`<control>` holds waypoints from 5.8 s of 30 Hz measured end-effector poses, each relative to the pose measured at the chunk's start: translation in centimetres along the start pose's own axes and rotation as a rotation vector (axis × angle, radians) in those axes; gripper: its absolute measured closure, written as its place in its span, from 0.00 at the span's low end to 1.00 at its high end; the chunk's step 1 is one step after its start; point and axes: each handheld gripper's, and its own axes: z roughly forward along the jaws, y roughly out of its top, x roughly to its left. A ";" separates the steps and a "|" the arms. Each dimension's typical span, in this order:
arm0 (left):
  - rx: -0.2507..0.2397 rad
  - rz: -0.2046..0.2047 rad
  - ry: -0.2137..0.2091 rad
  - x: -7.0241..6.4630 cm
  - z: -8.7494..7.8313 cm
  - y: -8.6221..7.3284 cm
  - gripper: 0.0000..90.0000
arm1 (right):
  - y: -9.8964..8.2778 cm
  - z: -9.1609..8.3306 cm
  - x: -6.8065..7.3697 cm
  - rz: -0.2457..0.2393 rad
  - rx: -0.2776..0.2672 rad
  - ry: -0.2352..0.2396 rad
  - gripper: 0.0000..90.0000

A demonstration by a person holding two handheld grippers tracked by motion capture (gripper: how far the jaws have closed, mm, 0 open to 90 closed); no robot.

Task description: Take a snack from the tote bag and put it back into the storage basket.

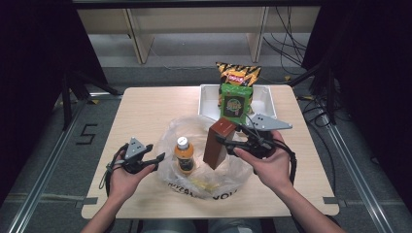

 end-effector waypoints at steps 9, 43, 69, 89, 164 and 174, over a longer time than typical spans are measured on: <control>0.004 0.009 0.003 -0.1 0.0 0.0 0.45 | 0.5 -0.3 -0.1 0.002 -0.009 -0.003 0.43; 0.006 0.006 -0.003 -0.2 0.1 0.0 0.45 | 3.0 -1.3 -0.8 0.007 -0.062 -0.019 0.44; 0.010 0.013 -0.007 -0.2 0.2 0.0 0.45 | 4.4 -1.6 -1.0 0.000 -0.082 -0.026 0.44; 0.006 0.014 -0.005 -0.4 0.3 -0.1 0.45 | 5.5 -2.1 -1.5 -0.025 -0.113 -0.049 0.44; 0.007 0.017 -0.008 -0.4 0.3 0.0 0.45 | 7.1 -4.0 -3.6 0.020 -0.157 -0.126 0.44; 0.009 0.019 -0.009 -0.4 0.3 -0.1 0.45 | 7.3 -4.3 -4.0 0.017 -0.157 -0.152 0.44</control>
